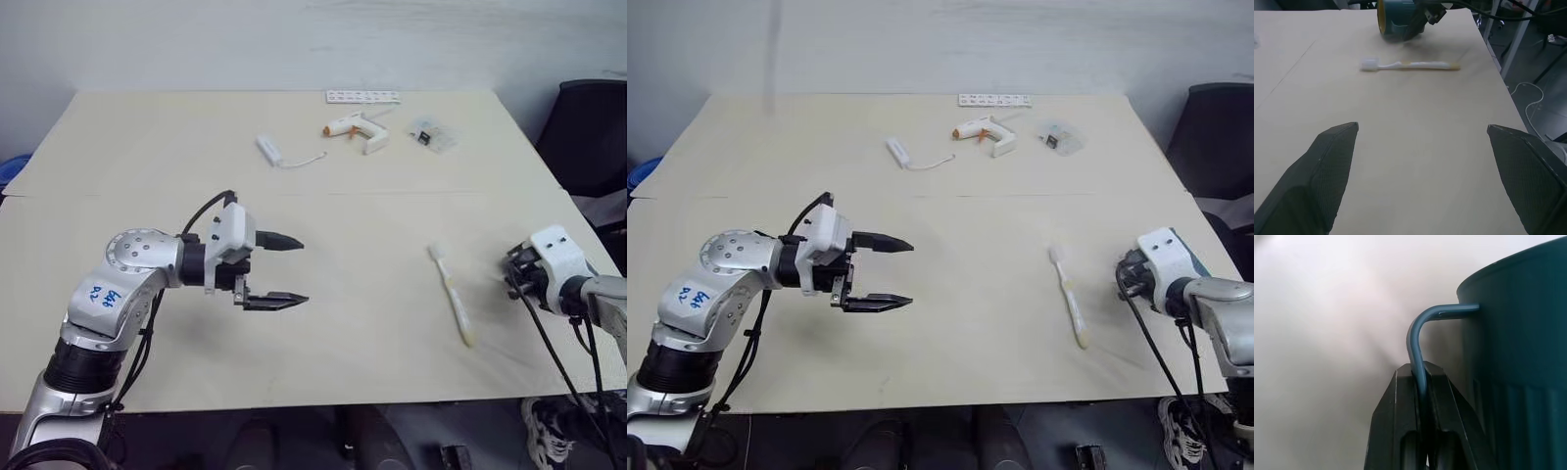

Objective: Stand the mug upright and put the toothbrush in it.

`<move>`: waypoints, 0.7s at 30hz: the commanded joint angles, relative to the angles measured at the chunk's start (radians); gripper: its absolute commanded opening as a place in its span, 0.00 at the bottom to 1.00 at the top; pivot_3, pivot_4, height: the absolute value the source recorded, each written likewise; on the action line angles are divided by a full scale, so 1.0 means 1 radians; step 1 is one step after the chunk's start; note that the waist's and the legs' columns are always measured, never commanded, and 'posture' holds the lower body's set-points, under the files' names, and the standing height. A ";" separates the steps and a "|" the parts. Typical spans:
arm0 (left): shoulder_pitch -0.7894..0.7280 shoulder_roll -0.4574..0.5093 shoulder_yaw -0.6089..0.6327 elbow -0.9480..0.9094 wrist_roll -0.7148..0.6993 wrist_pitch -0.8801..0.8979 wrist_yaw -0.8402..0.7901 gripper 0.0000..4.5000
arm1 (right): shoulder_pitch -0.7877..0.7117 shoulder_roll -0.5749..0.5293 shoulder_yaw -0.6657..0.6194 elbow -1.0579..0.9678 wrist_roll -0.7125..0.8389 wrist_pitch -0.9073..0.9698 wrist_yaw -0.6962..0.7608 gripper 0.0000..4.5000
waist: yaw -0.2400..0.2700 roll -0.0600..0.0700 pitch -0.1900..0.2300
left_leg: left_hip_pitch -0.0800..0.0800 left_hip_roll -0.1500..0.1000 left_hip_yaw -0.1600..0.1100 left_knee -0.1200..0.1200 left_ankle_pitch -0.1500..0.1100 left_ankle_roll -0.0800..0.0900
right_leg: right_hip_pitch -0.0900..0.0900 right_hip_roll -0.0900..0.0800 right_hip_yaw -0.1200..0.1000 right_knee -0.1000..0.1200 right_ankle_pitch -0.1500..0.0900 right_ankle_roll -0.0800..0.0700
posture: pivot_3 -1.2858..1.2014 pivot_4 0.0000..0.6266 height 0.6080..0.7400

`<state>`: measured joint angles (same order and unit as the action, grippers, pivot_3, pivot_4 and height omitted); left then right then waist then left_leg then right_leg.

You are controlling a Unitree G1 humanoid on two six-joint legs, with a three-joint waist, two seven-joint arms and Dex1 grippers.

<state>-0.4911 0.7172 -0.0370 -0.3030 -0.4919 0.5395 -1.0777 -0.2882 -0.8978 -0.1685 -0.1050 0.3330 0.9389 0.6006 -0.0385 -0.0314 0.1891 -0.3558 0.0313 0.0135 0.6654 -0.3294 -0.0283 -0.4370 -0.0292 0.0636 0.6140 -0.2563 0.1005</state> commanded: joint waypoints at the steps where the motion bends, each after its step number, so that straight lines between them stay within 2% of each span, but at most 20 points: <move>1: 0.021 0.016 0.069 -0.044 -0.041 0.031 0.037 1.00 | -0.086 0.084 -0.018 -0.093 0.059 -0.056 0.007 0.00 | -0.010 0.000 0.000 | 0.000 0.000 -0.001 0.000 0.000 0.000 | 0.000 0.001 0.001 0.001 0.000 0.000 | 0.52 0.24 1.00; 3: 0.036 0.015 0.117 -0.058 -0.073 0.069 0.076 1.00 | -0.154 0.169 -0.010 -0.114 0.085 -0.082 -0.012 0.00 | -0.015 0.001 0.001 | 0.001 0.000 -0.001 -0.001 0.000 0.000 | -0.002 0.001 0.002 0.004 0.000 -0.001 | 0.52 0.24 1.00; 5: 0.054 0.010 0.191 -0.075 -0.122 0.128 0.137 1.00 | -0.231 0.307 0.031 -0.125 0.120 -0.115 -0.029 0.00 | -0.018 0.001 0.001 | -0.001 0.000 -0.002 -0.001 0.000 0.000 | -0.006 0.001 0.003 0.006 -0.001 -0.001 | 0.52 0.24 1.00; 7: 0.089 0.010 0.273 -0.102 -0.170 0.187 0.199 1.00 | -0.288 0.459 0.127 -0.096 0.100 -0.186 -0.048 0.00 | -0.020 0.001 0.001 | -0.002 0.000 -0.004 -0.001 0.000 0.000 | -0.008 0.001 0.003 0.008 -0.001 -0.002 | 0.52 0.24 1.00; 10: 0.156 0.035 0.359 -0.142 -0.198 0.232 0.249 1.00 | -0.337 0.632 0.250 0.001 0.034 -0.321 -0.051 0.00 | -0.023 0.001 0.001 | -0.001 0.002 -0.006 -0.001 0.000 0.000 | -0.009 0.002 0.003 0.010 -0.002 -0.003 | 0.52 0.24 1.00; 13: 0.246 0.076 0.462 -0.185 -0.219 0.270 0.277 1.00 | -0.393 0.792 0.316 0.182 -0.003 -0.483 -0.037 0.00 | -0.023 0.001 0.001 | -0.002 0.002 -0.006 -0.002 0.000 -0.001 | -0.011 0.000 0.002 0.013 -0.002 -0.003 | 0.52 0.24 1.00; 18: 0.355 0.123 0.595 -0.240 -0.252 0.320 0.318 1.00 | -0.474 0.949 0.320 0.473 -0.023 -0.727 0.021 0.00 | -0.019 0.001 0.001 | -0.004 0.000 -0.007 -0.002 0.001 -0.005 | -0.010 -0.011 -0.004 0.011 -0.001 -0.002 | 0.52 0.24 1.00; 21: 0.401 0.137 0.645 -0.260 -0.265 0.335 0.339 1.00 | -0.504 0.989 0.289 0.594 -0.018 -0.820 0.050 0.00 | -0.018 0.001 0.001 | -0.004 -0.002 -0.007 -0.002 0.001 -0.005 | -0.009 -0.014 -0.005 0.010 0.000 0.000 | 0.52 0.24 1.00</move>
<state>-0.1019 0.8405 0.5649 -0.5258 -0.7368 0.8739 -0.7508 -0.7702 0.0830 0.1517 0.4574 0.3073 0.1885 0.6289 -0.0563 -0.0304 0.1897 -0.3596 0.0294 0.0060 0.6637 -0.3285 -0.0331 -0.4460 -0.0436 0.0585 0.6235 -0.2564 0.1003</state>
